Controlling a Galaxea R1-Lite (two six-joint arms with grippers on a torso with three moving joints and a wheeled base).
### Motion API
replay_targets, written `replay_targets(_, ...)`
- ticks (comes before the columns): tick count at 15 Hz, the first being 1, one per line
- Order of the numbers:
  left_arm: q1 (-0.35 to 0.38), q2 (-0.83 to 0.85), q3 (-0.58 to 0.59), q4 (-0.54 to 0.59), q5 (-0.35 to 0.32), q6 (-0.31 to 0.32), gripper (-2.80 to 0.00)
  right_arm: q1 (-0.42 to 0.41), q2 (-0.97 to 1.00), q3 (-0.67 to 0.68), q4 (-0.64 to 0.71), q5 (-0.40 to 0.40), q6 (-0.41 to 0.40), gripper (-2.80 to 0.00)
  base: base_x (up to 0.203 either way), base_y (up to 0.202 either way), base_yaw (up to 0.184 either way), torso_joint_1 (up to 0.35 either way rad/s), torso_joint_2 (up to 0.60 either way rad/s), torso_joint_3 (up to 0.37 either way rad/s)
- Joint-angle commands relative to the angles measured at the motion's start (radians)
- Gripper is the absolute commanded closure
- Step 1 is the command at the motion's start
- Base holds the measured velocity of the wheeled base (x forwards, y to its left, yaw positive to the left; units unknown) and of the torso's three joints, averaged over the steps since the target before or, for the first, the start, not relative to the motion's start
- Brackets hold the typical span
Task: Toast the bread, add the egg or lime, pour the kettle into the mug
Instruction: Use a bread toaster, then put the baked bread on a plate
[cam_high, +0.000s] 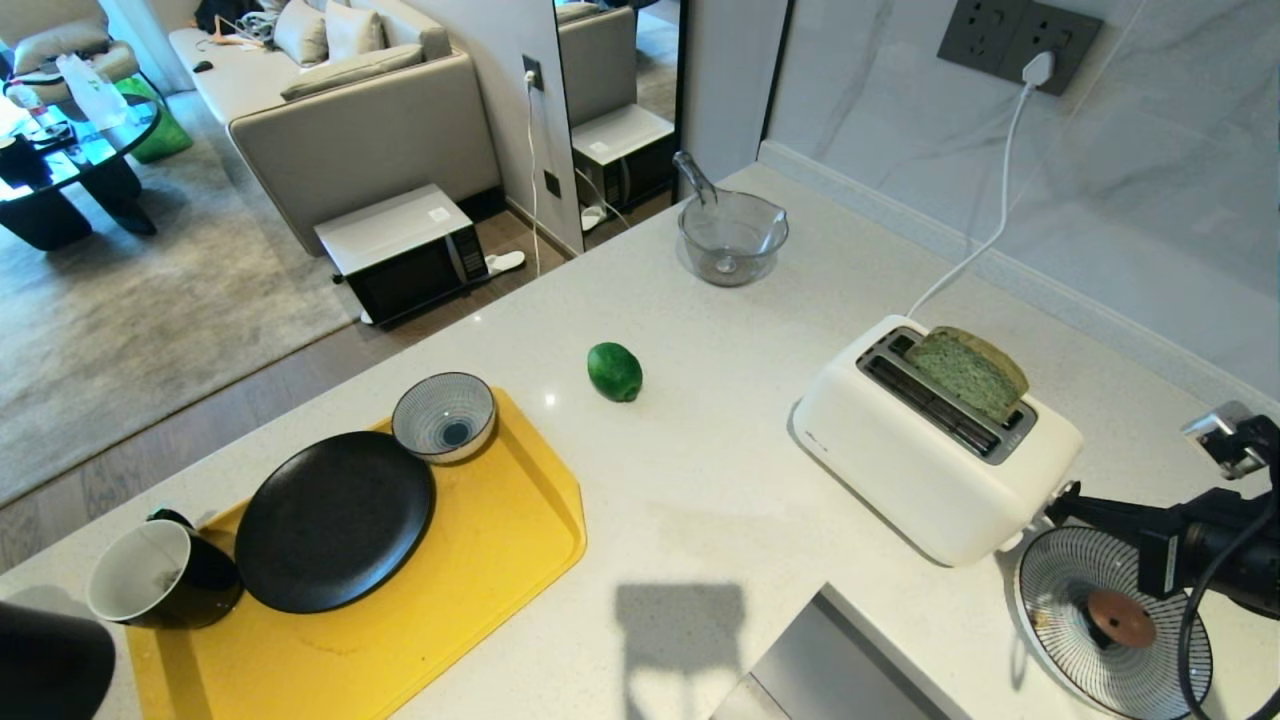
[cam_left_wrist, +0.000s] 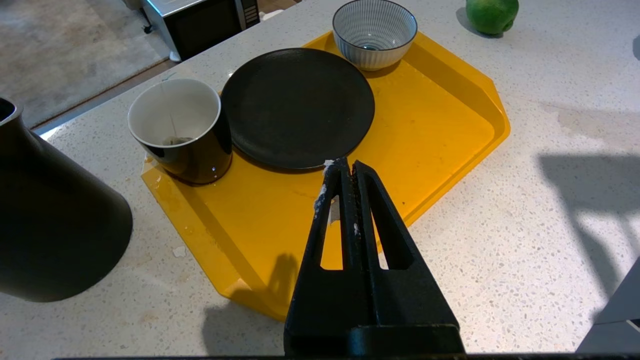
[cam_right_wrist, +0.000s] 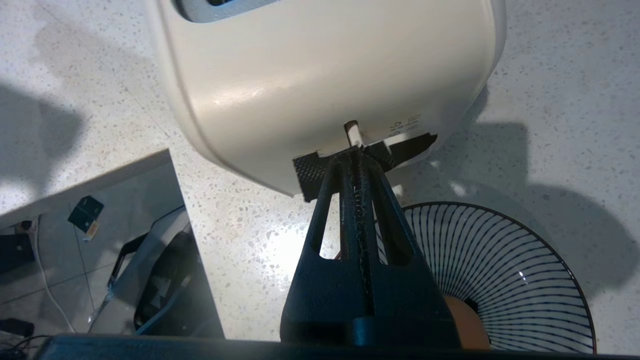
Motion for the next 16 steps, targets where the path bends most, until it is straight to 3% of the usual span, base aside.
replay_targets(1, 0.000, -0.002, 0.017, -0.001, 0.001, 0.000, 0.00, -0.011, -0.089, 0.025, -0.005, 0.003, -0.002, 0.00, 0.000, 0.000, 0.000, 0.000, 0.00, 0.000)
replay_targets(9, 0.000, -0.002, 0.017, -0.002, 0.001, 0.000, 0.00, -0.023, -0.305, 0.029, 0.037, -0.001, 0.008, 0.00, 0.000, 0.000, 0.000, 0.000, 0.00, 0.000)
replay_targets(13, 0.000, -0.002, 0.017, -0.001, 0.002, 0.000, 0.00, -0.023, -0.398, 0.025, 0.052, -0.080, 0.083, 0.00, 0.000, 0.000, 0.000, 0.000, 0.00, 0.000)
replay_targets(16, 0.000, -0.002, 0.017, -0.001, 0.002, 0.000, 0.00, -0.021, -0.440, -0.002, 0.053, -0.086, 0.100, 0.00, 0.000, 0.000, 0.000, 0.000, 0.00, 0.000)
